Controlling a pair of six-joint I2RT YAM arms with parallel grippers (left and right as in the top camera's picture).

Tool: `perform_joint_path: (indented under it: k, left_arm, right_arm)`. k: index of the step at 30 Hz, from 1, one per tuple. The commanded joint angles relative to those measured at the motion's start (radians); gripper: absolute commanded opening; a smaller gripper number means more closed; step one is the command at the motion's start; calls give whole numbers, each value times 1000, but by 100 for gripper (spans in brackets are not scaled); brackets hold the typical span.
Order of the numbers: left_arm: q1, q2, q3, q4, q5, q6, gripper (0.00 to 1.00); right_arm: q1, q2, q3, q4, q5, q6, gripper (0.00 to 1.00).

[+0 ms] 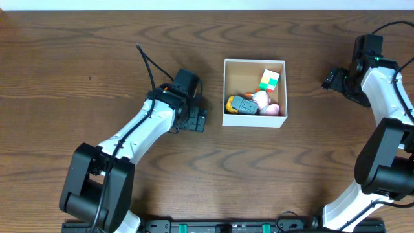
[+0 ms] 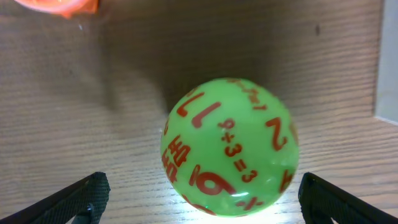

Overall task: Pack container
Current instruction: 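Lower the left gripper and grasp the green numbered ball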

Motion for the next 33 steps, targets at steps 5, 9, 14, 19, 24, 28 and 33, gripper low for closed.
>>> perform_joint_path:
  k: [5,9,14,19,24,28,33]
  left_arm:
    - [-1,4,-8,41,-8,17,98]
    - [-1,8,-8,49,4,86,98]
    - [-1,35,-8,54,4,112,98]
    - [-1,85,-8,79,4,112,98]
    - [-1,97,-8,109,4,112,98]
    - [-1,97,-8,130,8,111,98]
    - [-1,97,-8,138,8,112,99]
  right_arm:
    - [-1,-23,0,2,3,20,99]
    - [-1,-23,0,2,3,20,99]
    - [-1,-23,0,2,3,20,99]
    - [-1,-23,0,2,3,20,99]
    - [-1,-23,0,2,3,20,99]
    - [-1,-23,0,2,3,20,99]
    - [-1,-23,0,2,3,20,99]
